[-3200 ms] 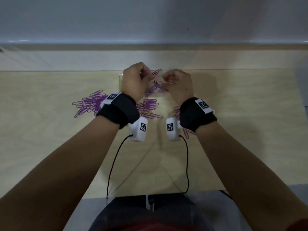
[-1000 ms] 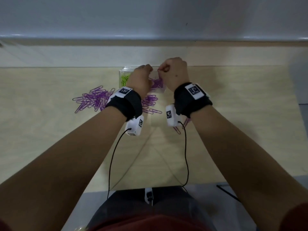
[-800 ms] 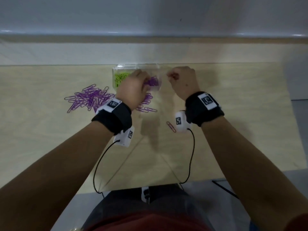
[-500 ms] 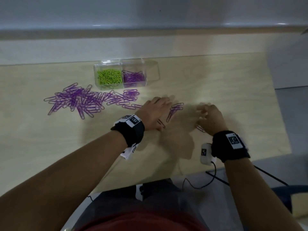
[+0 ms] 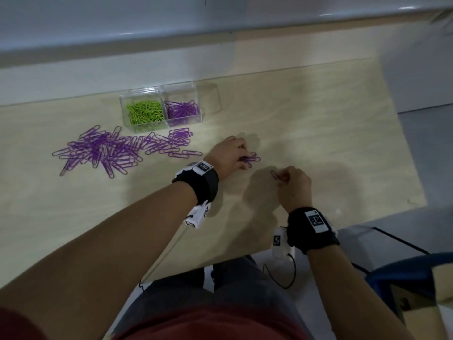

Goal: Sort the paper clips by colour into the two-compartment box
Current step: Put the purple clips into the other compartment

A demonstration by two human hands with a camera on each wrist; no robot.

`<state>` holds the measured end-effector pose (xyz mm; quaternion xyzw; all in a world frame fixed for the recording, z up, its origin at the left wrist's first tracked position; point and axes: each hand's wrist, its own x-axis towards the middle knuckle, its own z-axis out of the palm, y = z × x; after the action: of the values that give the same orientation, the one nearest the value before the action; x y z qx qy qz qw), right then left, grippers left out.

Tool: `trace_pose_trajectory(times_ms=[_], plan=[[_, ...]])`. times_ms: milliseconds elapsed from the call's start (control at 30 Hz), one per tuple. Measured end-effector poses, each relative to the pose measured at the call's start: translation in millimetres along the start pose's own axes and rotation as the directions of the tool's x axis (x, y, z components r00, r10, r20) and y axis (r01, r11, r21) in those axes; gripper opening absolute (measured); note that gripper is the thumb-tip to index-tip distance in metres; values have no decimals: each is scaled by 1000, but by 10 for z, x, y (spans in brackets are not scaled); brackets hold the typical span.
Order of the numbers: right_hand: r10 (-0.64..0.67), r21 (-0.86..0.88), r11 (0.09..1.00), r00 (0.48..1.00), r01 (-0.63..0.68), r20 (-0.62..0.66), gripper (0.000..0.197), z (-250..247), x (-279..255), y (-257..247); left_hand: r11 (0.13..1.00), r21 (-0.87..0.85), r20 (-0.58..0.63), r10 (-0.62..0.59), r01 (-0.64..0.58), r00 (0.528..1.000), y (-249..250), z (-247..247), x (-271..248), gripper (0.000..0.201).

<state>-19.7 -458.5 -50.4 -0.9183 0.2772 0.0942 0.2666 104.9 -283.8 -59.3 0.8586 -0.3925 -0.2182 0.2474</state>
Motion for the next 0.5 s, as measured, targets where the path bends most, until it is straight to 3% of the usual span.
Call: trace_pose_trajectory(times_ms=[100,133,233,300,367,433,500], plan=[[-121,-24,992,989,123,90,21,70,12,-176,989,146,-50,13,-6,999,59,66,-124,18],[-164,-39,985,980,169,116,20,101,24,-259,982,191,-14,2,0,1000,89,72,-160,17],[-245,-63,964,958,257,149,14,186,112,-515,933,356,-16,-48,51,999,126,41,-284,37],[-322,-26,944,936,329,144,11,241,166,-663,950,276,-30,-143,145,989,69,16,-393,52],[-362,66,932,918,355,160,5,267,182,-803,946,117,7,-306,303,952,30,-22,-471,41],[-364,138,929,910,342,198,19,270,183,-910,901,-14,-64,-434,434,899,-56,-41,-543,32],[-330,199,936,922,291,203,31,265,214,-944,904,-180,-199,-419,387,886,-193,-76,-638,31]])
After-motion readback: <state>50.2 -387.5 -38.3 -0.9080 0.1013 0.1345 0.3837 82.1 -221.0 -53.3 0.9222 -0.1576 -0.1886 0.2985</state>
